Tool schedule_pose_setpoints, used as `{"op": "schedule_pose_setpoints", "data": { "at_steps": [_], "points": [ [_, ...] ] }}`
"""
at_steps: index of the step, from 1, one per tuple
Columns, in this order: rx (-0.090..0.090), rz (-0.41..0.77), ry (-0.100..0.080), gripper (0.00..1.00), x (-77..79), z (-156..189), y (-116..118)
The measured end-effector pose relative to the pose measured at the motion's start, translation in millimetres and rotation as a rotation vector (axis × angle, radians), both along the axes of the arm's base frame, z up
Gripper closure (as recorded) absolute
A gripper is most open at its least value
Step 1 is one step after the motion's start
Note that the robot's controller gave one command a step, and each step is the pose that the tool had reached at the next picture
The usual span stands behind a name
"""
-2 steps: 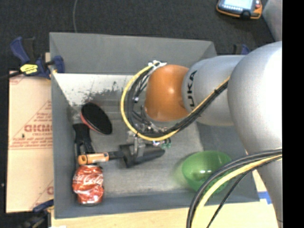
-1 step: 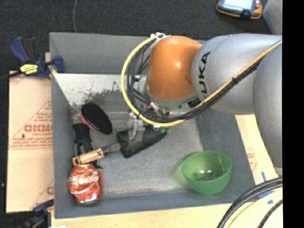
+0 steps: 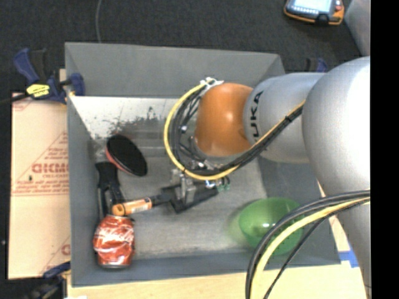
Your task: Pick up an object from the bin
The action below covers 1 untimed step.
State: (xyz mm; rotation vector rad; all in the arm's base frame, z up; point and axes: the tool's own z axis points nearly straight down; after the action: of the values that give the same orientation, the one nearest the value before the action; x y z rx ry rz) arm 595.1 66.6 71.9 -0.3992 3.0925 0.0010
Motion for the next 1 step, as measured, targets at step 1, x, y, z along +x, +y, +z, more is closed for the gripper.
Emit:
{"op": "schedule_pose_setpoints", "data": {
  "at_steps": [1],
  "points": [
    [0.017, -0.192, -0.031, 1.00, 11.1, 108.8, 32.5]
  ]
}}
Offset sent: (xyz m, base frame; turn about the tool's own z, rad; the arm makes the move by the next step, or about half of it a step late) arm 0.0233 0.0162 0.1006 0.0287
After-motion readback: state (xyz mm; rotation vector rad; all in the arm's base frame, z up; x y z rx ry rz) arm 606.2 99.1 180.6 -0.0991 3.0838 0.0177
